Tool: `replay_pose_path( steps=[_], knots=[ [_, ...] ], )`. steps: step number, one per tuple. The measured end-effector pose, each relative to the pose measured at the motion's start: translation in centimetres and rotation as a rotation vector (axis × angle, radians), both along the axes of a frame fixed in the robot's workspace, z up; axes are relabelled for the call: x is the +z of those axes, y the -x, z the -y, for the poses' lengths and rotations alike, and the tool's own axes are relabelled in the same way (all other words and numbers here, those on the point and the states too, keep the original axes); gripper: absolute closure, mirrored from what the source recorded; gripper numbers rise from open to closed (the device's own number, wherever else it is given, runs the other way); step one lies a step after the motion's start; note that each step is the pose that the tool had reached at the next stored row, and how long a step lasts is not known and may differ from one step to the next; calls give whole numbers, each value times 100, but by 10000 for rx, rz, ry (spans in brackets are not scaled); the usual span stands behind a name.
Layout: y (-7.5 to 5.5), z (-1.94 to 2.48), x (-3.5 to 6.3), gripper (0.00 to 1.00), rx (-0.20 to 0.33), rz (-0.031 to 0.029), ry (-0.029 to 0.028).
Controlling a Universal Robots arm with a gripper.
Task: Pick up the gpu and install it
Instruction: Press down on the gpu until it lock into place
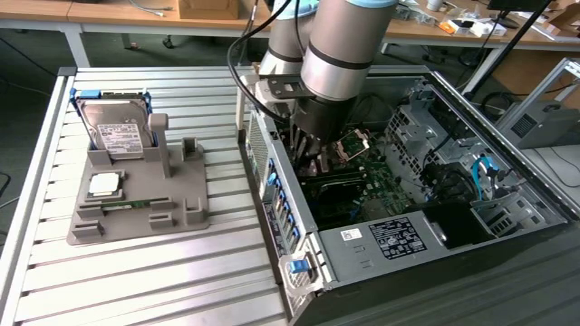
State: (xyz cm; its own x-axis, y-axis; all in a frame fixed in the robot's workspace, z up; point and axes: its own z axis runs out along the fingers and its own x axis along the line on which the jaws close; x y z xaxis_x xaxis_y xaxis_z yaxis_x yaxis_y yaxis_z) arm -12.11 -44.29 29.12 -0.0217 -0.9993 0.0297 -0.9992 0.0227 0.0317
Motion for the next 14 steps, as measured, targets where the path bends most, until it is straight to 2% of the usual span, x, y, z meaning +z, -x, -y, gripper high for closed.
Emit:
replay_pose_path(
  steps=[5,14],
  knots=[
    [-51,0,-16,89,-1,-20,0],
    [-221,0,-53,89,4,-81,-1]
  ],
)
